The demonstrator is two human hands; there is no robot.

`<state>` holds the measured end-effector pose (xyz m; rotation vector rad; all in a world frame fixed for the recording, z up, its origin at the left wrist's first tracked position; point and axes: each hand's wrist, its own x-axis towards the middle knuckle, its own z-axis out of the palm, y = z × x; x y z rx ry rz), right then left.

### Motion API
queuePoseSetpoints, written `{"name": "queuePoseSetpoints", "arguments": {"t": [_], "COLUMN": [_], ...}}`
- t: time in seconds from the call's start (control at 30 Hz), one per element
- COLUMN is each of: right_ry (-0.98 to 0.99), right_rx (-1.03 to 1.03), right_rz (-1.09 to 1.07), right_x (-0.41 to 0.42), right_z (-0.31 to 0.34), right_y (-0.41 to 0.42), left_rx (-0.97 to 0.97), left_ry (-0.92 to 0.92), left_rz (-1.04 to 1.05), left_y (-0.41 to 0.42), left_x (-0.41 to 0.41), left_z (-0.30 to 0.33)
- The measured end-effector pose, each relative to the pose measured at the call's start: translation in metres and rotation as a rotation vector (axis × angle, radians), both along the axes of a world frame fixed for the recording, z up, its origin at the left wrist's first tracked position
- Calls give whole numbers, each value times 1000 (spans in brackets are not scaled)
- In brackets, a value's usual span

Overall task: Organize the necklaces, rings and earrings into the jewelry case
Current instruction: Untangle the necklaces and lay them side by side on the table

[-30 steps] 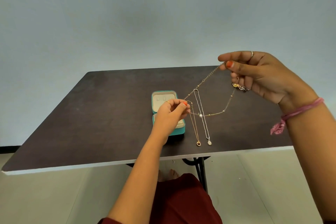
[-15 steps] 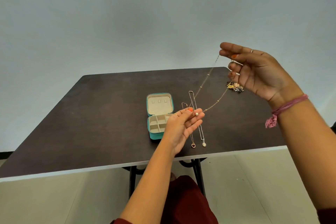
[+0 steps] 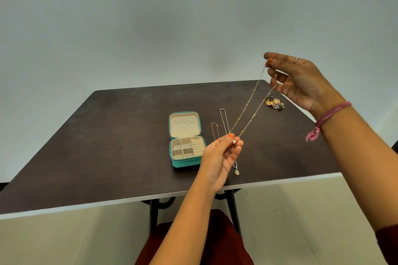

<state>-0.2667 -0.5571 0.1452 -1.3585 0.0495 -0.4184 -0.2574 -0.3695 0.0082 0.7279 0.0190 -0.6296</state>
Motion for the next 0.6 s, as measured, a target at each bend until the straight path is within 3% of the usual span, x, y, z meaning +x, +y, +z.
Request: {"name": "queuePoseSetpoints", "arguments": {"t": [0.4,0.6], "right_ry": [89,94], "right_rx": [-134,-302], "right_rz": [-87,-118], "right_x": [17,23], "right_z": [-16,-18], "right_y": [-16,-18], "left_rx": [-83,144], "left_ry": [62,-125], "left_rz": [0,36], "left_y": [-14,-21], "left_x": [-23,-32], "left_z": [0,-9]}}
